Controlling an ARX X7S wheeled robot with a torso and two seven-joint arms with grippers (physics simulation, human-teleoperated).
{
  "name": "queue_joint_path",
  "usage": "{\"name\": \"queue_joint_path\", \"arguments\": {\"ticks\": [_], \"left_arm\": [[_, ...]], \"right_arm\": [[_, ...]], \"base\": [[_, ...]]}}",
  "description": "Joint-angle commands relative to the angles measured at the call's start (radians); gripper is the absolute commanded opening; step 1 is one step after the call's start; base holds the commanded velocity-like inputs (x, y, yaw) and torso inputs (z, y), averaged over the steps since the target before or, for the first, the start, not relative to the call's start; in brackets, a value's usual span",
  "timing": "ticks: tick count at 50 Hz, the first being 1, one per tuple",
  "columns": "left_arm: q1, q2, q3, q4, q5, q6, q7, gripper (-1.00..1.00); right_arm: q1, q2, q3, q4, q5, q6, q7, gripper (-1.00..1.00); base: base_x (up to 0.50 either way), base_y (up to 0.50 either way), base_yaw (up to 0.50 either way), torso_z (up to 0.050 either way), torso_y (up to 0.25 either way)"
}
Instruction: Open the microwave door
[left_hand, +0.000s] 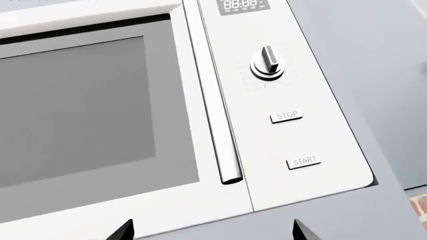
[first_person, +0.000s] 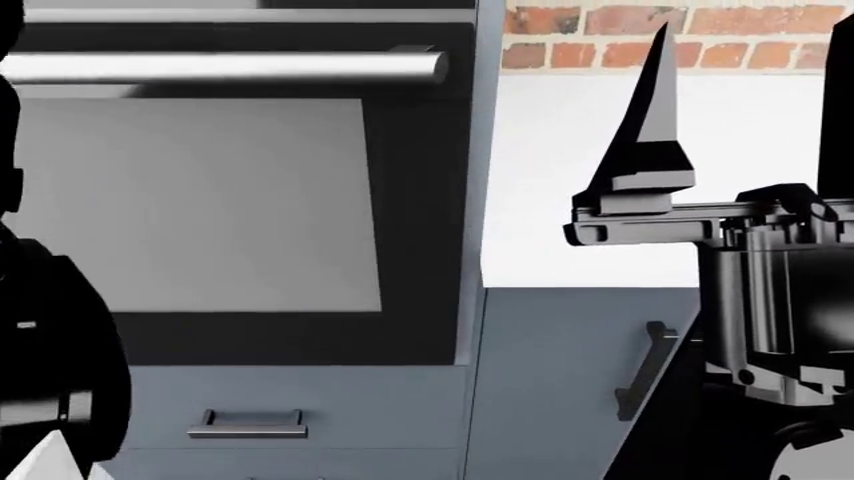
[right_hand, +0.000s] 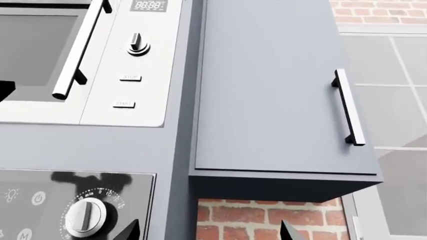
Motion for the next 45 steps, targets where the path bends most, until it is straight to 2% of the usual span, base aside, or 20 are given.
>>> {"name": "queue_joint_path", "arguments": {"ticks": [1, 35, 45], "left_arm": [[-0.164, 0.037, 0.064, -0.243, 0.021, 0.075, 0.022, 1.00], [-0.492, 0.152, 0.159, -1.148, 0.104, 0.573, 0.022, 1.00], [-0.622, 0.202, 0.173, -1.532, 0.117, 0.797, 0.024, 1.00]], "right_arm": [[0.013, 0.008, 0.003, -0.006, 0.015, 0.014, 0.008, 1.00], [0.027, 0.040, 0.014, -0.028, 0.045, 0.039, 0.036, 1.00], [0.051, 0.050, 0.017, -0.051, 0.063, 0.080, 0.056, 1.00]], "base": [[0.00, 0.00, 0.00, 0.000, 0.000], [0.00, 0.00, 0.00, 0.000, 0.000], [0.00, 0.00, 0.00, 0.000, 0.000]]}}
